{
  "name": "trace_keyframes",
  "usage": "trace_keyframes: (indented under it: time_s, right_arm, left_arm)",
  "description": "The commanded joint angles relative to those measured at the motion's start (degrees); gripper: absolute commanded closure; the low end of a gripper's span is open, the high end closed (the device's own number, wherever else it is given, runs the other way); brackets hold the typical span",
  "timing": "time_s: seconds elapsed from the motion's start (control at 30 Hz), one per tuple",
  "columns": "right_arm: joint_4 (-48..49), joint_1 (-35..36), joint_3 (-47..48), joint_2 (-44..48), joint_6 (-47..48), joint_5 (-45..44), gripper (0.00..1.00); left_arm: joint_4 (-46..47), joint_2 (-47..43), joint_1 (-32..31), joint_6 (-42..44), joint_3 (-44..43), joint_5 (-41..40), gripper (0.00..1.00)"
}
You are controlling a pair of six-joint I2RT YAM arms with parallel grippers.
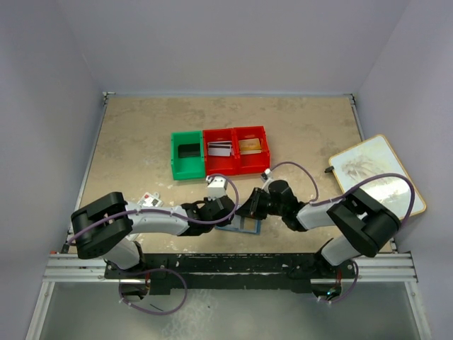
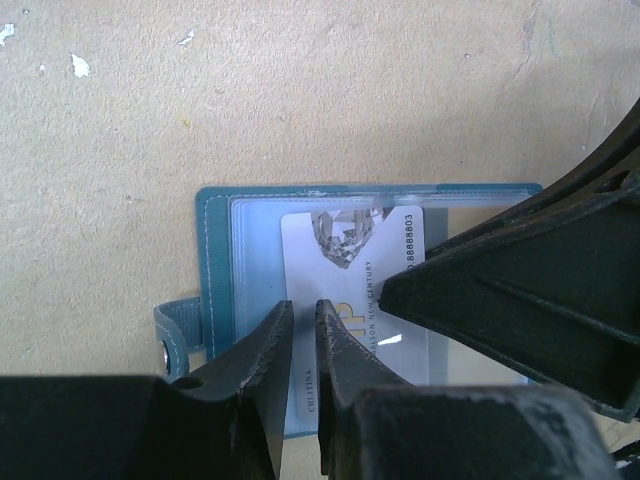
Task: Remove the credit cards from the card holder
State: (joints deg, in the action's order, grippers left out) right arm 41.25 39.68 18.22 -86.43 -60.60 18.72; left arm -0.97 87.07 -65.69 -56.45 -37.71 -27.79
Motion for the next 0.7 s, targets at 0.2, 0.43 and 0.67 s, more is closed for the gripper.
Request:
trace_keyframes:
  time_s: [0.2,0.43,0.67]
  right_arm:
    - [-0.53,-0.13,-0.82,2.85,2.01,1.24,0.95]
    - [-2.64,-0.11,-2.59,6.05,1.51,0.11,0.92]
    - [4.01,0.16,-2.74,2.71,-1.28,1.62,0.73]
  left_arm:
    - [-1.95,-0.93,-0.04,-0.23,0.36,-0.95,0.88]
    - [-2.11,-1.23,-0.07,-0.43,0.79,-0.78,0.88]
    - [-1.41,-1.11,-0.05,-0.21,0.65,-0.38,0.89]
